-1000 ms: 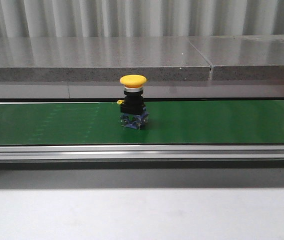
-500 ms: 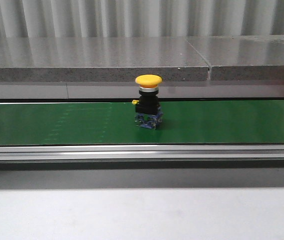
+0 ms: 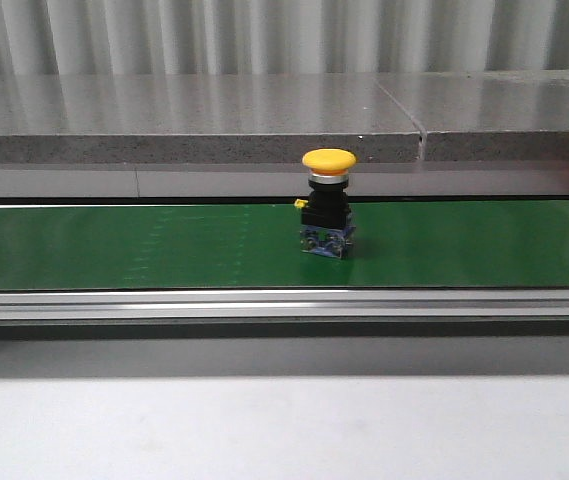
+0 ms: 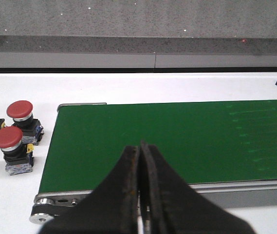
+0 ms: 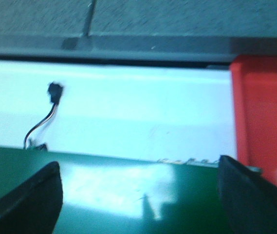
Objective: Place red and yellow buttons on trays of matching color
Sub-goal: 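Grasp the yellow button on the belt with the right gripper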
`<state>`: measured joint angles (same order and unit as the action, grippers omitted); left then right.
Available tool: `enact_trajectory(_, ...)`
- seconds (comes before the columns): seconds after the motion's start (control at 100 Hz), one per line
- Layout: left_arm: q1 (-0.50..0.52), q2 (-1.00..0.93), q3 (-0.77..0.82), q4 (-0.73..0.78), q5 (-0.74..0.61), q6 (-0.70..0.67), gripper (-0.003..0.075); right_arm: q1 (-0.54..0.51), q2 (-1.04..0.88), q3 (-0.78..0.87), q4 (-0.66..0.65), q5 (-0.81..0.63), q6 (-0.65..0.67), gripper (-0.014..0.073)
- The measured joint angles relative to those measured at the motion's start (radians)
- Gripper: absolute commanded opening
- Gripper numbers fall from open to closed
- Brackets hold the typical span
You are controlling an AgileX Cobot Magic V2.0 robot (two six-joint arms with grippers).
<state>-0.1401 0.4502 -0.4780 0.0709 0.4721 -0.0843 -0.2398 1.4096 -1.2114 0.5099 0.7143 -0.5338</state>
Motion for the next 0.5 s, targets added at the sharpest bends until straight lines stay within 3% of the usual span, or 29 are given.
enact_trajectory(0.29,0.0,0.0,0.0,0.0,0.0,0.0,-0.0021,0.214,-0.022,0.169,0.0,0.009,-0.142,0.0636)
enact_trajectory(0.5,0.0,0.0,0.0,0.0,0.0,0.0,-0.0021,0.325,-0.001,0.205,0.0,0.005,-0.21,0.0636)
